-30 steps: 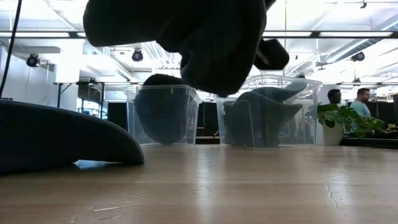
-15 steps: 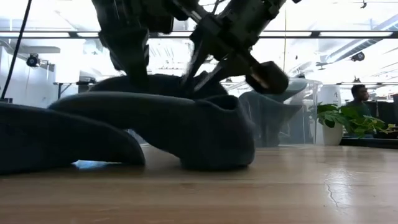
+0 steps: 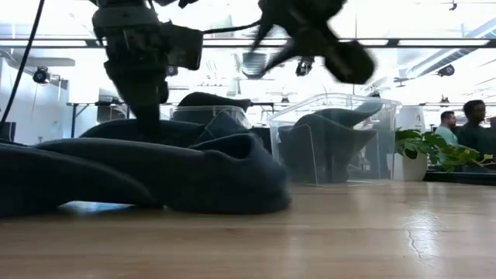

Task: Pick & Place hat
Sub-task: Put the right blue cap into the left bin

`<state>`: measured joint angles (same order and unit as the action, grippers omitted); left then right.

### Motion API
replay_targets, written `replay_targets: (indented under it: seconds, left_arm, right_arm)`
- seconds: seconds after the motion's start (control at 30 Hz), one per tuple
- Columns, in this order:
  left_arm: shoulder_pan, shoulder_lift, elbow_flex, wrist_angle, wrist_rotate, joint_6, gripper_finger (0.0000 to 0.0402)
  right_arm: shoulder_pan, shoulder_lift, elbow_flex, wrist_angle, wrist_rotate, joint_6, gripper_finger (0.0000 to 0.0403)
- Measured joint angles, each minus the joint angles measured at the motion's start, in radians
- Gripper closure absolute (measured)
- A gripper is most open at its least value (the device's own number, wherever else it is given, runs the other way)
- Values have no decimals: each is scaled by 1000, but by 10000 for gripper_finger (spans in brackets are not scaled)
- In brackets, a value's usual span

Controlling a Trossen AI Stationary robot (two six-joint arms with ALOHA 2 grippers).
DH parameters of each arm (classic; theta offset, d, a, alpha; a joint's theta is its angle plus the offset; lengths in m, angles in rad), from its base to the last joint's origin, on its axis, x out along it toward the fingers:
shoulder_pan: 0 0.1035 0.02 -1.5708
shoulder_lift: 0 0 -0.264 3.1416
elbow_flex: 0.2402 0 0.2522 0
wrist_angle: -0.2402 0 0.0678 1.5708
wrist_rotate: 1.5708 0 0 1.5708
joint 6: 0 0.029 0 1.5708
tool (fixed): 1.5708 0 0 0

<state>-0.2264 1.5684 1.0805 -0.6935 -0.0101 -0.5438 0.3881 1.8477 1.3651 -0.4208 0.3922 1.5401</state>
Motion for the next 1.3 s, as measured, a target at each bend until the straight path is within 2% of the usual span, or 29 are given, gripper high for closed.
replay_targets:
  seconds: [0.1,0.17,0.4,0.5,0.73,0.83,0.97,1.1,1.3]
  left_arm:
    - [-3,0,-3,-10,9,-5,392]
    - [-4,-1,3,5,14,-4,392]
    - [-3,-1,27,71,15,-5,392]
    - [-1,-1,29,75,13,-5,392]
    - [7,-1,7,71,27,-5,392]
    - [7,-1,-4,69,29,-5,392]
    - [7,-1,-14,72,28,-5,392]
    - [9,-1,-23,63,9,-8,392]
    - [12,-2,-26,62,9,-8,392]
  right_arm:
    - [5,4,-2,-132,19,94,344]
    - [0,22,-4,-120,-15,93,344]
    - [-43,126,-4,18,-17,21,344]
    - [-57,198,-4,113,-86,-23,344]
    - [-53,322,-2,474,-260,-109,344]
    - [-56,343,-1,508,-315,-113,344]
    - [-52,320,-2,495,-326,-157,344]
    - [-41,219,5,353,-259,-199,344]
    - [-12,86,3,89,37,-230,344]
